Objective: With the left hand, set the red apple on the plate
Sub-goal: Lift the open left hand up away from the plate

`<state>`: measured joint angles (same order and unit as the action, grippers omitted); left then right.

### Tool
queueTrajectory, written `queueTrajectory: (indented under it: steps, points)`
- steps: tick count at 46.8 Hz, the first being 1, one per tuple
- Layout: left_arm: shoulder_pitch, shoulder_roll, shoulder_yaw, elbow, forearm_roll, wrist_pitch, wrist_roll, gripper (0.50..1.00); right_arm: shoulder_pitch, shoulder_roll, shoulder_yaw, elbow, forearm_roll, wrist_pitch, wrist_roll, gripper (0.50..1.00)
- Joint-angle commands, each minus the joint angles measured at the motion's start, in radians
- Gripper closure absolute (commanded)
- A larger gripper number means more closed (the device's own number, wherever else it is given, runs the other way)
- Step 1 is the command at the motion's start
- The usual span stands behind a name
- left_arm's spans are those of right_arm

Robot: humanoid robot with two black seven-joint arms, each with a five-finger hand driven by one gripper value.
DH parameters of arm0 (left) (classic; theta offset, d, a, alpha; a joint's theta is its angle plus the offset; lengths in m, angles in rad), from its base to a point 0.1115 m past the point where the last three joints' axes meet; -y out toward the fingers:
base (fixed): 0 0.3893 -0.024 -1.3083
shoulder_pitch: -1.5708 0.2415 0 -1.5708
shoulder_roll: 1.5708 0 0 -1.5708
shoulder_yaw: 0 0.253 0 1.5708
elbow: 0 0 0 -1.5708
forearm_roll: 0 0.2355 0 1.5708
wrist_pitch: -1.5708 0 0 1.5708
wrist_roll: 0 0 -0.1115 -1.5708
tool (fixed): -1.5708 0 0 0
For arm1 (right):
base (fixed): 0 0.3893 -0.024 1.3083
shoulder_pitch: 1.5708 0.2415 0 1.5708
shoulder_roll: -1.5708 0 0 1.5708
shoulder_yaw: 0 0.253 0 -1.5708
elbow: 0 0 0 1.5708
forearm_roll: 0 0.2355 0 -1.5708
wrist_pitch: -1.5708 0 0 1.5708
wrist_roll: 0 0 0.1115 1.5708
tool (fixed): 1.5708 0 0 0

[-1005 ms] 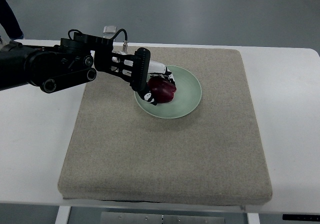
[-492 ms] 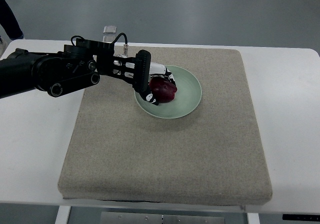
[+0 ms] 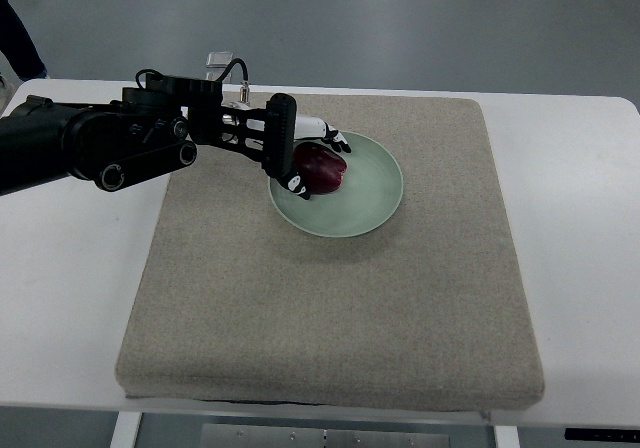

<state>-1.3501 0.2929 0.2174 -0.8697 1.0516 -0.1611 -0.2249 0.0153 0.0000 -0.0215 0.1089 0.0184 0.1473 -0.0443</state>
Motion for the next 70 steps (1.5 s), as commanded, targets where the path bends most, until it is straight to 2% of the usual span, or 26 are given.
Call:
queueTrajectory:
  steps: [1, 14, 30, 45, 57, 65, 70]
  points:
    - [0.0, 0.0, -0.001, 0.0, -0.001, 0.0, -0.002, 0.536, 0.0, 0.0, 0.0, 0.0, 0.0, 0.0, 0.0, 0.57]
    - [0.0, 0.005, -0.035, 0.004, -0.001, 0.003, -0.008, 0.525, 0.0, 0.0, 0.0, 0.0, 0.0, 0.0, 0.0, 0.57]
    - [0.002, 0.015, -0.069, 0.112, -0.002, 0.003, -0.011, 0.508, 0.0, 0.0, 0.0, 0.0, 0.0, 0.0, 0.0, 0.57]
    - [0.002, 0.045, -0.093, 0.155, -0.034, 0.006, -0.01, 0.508, 0.0, 0.0, 0.0, 0.0, 0.0, 0.0, 0.0, 0.57]
    - [-0.007, 0.063, -0.141, 0.205, -0.271, 0.032, -0.01, 0.508, 0.0, 0.0, 0.0, 0.0, 0.0, 0.0, 0.0, 0.57]
    - [-0.003, 0.061, -0.162, 0.262, -0.559, 0.06, -0.007, 0.508, 0.0, 0.0, 0.0, 0.0, 0.0, 0.0, 0.0, 0.57]
    - [0.002, 0.051, -0.162, 0.291, -0.746, 0.106, -0.005, 0.508, 0.0, 0.0, 0.0, 0.0, 0.0, 0.0, 0.0, 0.57]
